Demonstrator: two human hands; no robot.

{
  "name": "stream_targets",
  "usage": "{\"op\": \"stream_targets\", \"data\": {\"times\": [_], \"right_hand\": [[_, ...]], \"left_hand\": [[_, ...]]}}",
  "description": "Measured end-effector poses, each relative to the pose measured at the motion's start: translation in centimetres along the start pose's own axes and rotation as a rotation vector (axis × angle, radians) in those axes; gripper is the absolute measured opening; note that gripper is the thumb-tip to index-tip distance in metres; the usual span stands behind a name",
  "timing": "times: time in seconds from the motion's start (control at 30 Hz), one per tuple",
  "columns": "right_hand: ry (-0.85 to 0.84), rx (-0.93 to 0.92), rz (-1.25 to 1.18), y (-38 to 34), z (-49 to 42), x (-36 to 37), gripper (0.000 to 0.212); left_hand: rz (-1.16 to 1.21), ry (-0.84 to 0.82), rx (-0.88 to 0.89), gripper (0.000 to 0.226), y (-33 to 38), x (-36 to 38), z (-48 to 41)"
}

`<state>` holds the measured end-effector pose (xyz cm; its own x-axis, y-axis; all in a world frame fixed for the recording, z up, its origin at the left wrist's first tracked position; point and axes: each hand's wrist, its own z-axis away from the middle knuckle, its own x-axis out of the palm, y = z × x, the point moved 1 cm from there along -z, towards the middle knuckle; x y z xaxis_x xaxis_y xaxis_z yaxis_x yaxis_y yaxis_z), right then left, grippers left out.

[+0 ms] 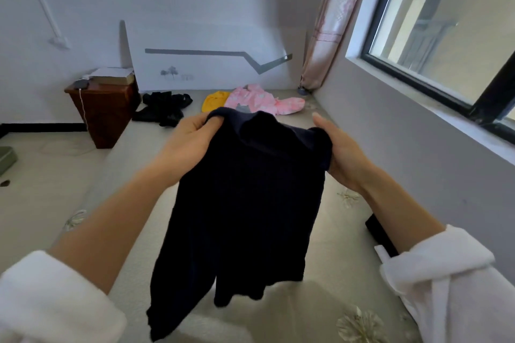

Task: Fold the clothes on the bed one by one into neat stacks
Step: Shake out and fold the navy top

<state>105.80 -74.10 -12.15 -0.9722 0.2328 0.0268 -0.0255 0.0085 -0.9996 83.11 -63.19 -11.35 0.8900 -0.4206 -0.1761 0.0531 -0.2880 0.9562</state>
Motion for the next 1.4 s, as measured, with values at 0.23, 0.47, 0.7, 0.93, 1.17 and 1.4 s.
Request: {"op": "stream_targets", "data": {"times": [0.23,0.47,0.7,0.93,1.17,1.4], "right_hand": [[-0.605,0.13,0.382,-0.6,1.1,0.7,0.056],[-0.669,0.17,0.541,0.9,1.9,0.8,0.029],[-0.595,0.319,0.583,0.8,2.9,-2.4,0.025],[-0.329,0.369,1.22,1.2,-0.1,-4.8,0.015],[0.296,0.238,1.634,5.2,-6.0,-5.3,0.026],[0.523,0.6,0.337,7.0,-11.5,-4.4,0.029]], "left_hand": [[-0.007,-0.05,0.059,0.033,1.8,-2.9,0.5],[0.014,-0.011,-0.047,0.032,1.0,-5.6,1.3],[0.003,-0.218,-0.317,0.048,-2.2,-13.2,1.2],[-0.827,-0.707,-0.495,0.028,-4.3,-15.9,-0.3],[-1.661,-0.053,-0.399,0.015,-8.5,-12.3,-4.2],[-0.076,0.171,-0.863,0.037,-12.9,-9.5,-7.8]]}}
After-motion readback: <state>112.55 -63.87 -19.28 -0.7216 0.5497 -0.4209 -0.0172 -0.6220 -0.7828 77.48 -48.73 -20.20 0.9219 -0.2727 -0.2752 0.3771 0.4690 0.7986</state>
